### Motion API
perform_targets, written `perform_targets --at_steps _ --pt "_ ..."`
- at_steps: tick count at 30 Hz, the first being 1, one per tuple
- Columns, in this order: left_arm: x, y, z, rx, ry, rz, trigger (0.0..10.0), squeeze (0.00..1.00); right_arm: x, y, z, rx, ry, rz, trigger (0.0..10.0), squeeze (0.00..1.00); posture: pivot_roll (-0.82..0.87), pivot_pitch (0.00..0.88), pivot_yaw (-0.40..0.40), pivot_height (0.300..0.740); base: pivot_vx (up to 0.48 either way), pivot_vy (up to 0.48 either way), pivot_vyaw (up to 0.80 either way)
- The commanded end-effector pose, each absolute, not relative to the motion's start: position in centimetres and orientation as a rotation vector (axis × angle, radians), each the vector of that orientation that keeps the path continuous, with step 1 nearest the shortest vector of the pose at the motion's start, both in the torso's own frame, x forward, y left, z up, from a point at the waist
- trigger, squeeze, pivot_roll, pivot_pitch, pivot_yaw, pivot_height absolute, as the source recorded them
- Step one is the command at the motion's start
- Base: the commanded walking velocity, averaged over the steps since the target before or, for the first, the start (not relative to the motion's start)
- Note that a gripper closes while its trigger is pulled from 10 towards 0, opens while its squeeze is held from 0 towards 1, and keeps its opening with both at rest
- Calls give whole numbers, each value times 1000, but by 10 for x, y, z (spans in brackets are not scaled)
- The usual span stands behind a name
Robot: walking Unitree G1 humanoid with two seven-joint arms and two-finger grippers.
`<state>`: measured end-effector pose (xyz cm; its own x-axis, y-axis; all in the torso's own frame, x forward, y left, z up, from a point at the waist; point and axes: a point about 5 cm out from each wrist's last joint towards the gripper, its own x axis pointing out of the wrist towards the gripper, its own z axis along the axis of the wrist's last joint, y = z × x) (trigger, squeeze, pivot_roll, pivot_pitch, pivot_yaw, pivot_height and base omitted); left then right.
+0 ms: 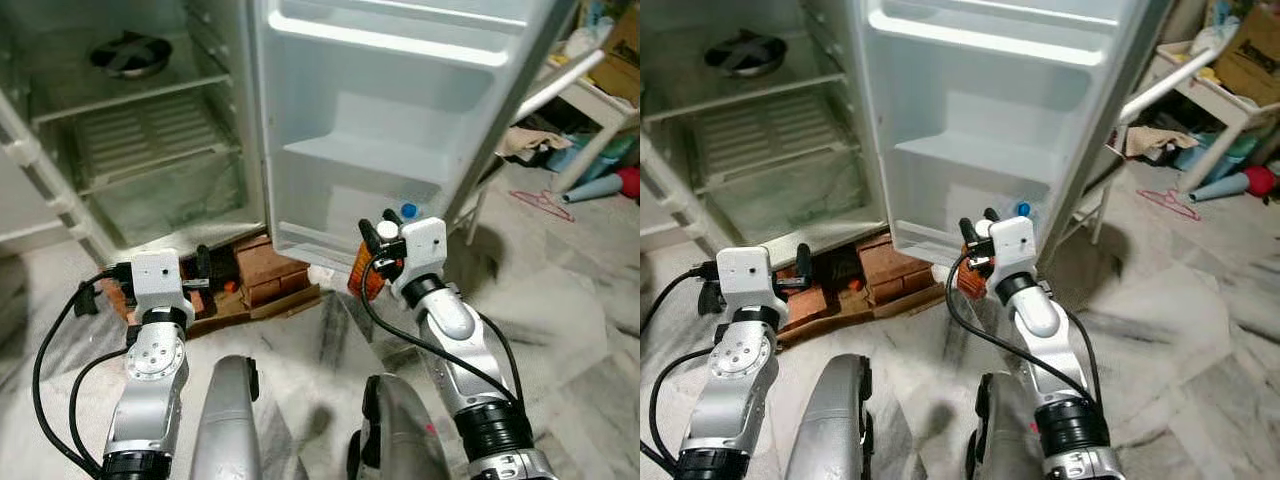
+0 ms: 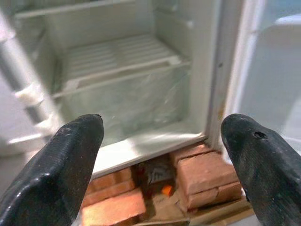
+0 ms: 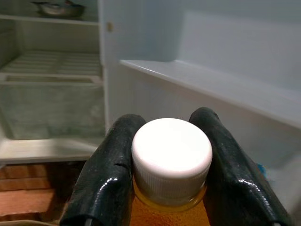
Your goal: Restocking fridge
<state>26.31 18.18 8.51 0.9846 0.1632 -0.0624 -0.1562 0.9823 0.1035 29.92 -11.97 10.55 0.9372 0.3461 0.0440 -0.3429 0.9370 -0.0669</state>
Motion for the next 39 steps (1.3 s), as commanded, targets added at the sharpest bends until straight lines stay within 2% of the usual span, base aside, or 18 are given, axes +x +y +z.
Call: perform_targets --at_steps 1,39 --pt "264 179 88 111 59 146 10000 0 303 -121 115 -57 -99 351 10000 0 61 105 -37 626 319 0 0" --pt "263 178 86 108 65 143 10000 0 300 -114 112 -44 -94 382 10000 0 65 120 -36 626 321 19 0"
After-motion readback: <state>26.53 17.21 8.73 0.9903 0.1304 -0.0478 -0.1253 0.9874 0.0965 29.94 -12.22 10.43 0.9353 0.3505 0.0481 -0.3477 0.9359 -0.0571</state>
